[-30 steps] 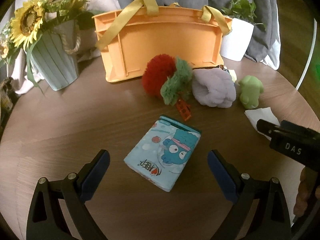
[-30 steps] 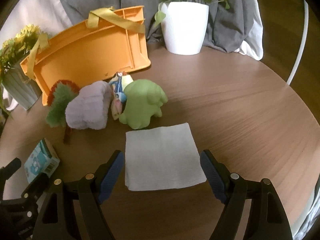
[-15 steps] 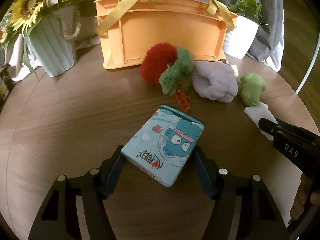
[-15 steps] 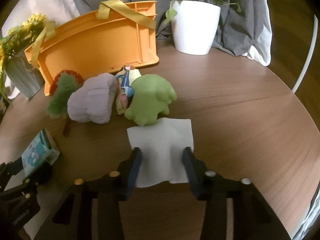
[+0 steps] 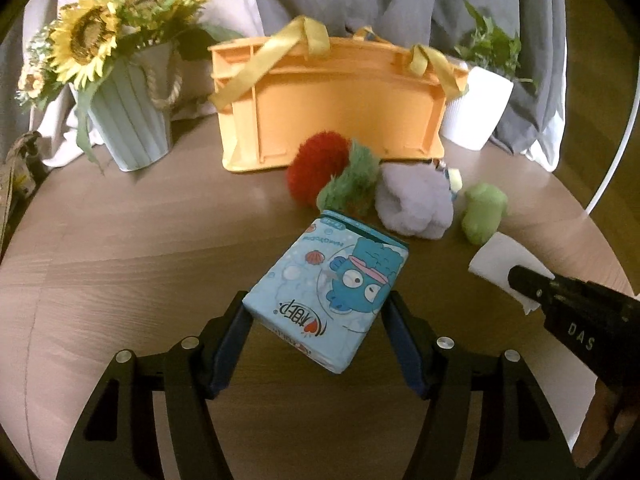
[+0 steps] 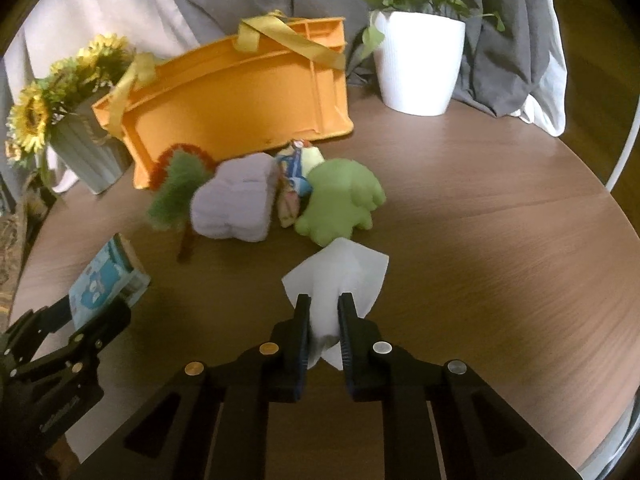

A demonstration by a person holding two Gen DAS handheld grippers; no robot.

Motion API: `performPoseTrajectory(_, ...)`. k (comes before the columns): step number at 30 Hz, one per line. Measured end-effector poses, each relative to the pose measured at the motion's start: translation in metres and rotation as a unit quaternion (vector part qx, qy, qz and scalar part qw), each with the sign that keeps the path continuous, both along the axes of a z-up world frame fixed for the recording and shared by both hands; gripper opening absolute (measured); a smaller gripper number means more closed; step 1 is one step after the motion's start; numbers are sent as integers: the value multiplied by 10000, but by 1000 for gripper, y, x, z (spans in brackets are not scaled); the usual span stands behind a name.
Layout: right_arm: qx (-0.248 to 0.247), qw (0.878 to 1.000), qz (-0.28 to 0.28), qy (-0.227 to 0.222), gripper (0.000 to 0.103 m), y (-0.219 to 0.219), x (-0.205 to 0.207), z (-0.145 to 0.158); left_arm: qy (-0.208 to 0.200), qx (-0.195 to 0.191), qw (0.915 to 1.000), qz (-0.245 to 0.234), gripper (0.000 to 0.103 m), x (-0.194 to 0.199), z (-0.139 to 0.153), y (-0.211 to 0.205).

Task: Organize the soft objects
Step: 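Carry the blue pack with left tool while right tool carries the napkin to the crate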

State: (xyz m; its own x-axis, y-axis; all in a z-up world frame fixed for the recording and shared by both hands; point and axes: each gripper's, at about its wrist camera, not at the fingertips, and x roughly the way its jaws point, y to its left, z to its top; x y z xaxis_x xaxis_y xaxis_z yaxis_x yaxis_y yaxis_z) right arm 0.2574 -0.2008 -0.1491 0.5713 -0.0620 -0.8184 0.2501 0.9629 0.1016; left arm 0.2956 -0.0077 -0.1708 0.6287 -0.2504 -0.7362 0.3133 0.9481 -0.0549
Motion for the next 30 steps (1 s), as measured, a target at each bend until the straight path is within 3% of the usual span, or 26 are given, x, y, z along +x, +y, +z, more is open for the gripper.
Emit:
performPoseTrajectory(18,171,9960,422,-763,15,5,9,65,-674,-233,9966,422,65,-3,64,3)
performPoseTrajectory(30,185,9894,549,-1334,15,4,23,106,-1186,-344,9913,444,65,7,106,1)
